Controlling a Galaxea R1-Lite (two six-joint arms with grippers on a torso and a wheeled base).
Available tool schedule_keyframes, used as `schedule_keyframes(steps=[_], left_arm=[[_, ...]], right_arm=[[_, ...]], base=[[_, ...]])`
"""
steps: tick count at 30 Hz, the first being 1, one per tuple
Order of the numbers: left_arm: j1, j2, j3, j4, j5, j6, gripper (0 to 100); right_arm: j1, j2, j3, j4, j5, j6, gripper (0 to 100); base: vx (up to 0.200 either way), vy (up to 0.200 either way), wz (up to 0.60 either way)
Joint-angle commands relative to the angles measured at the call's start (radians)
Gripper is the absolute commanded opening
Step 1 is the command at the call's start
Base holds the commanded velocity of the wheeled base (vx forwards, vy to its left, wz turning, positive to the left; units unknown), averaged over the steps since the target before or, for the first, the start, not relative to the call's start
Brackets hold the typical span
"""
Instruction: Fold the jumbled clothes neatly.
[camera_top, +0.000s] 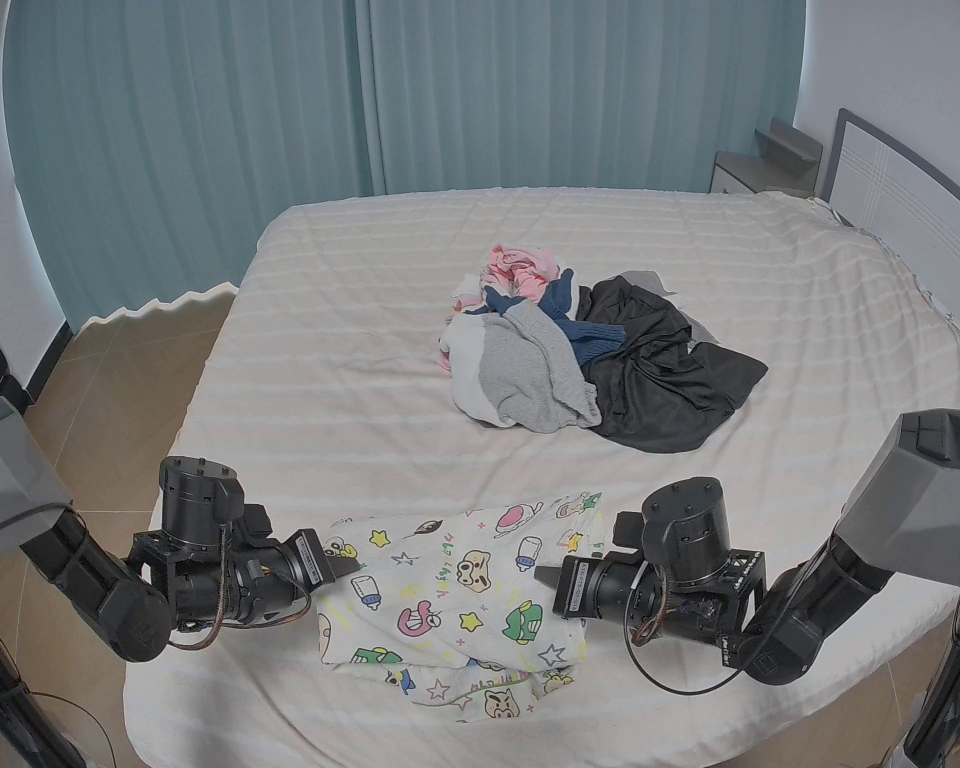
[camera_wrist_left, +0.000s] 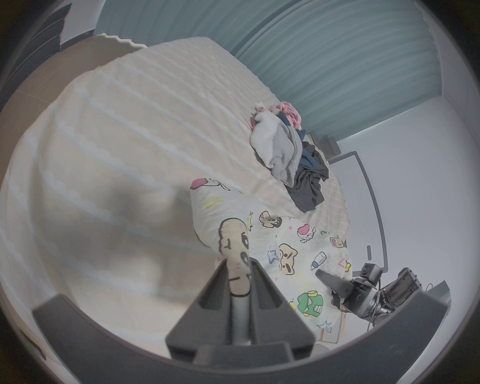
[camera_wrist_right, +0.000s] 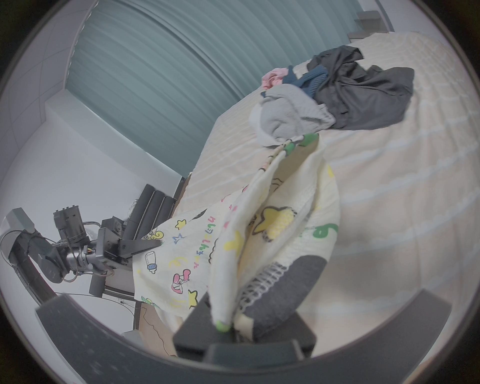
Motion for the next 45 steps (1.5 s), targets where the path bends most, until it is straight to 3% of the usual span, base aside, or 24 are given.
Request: schedule_keyframes(steps=[1,24,32,45], left_arm=[[-0.041,0.001,-0.011,-0.001,0.000,-0.022,0],[-0.084,0.097,-0.049,-0.010,0.001,-0.024,0],[-0.084,0.203,-0.074,-0.068,0.046,-0.024,0],[-0.083,0.272,-0.071,-0.105,0.069,-0.020,0]], right_arm=[[-0.020,-0.012,0.019,-0.002,0.000,0.000,0],[-0.074,-0.006,0.064,-0.007,-0.002,-0.009,0],[-0.103,0.052,0.067,-0.013,-0.002,-0.011,0],[-0.131,0.171,0.070,-0.100,-0.002,-0.051,0]], base=[[0.000,-0.200,0.00],[0.000,-0.200,0.00],[0.000,-0.200,0.00],[0.000,0.000,0.00]])
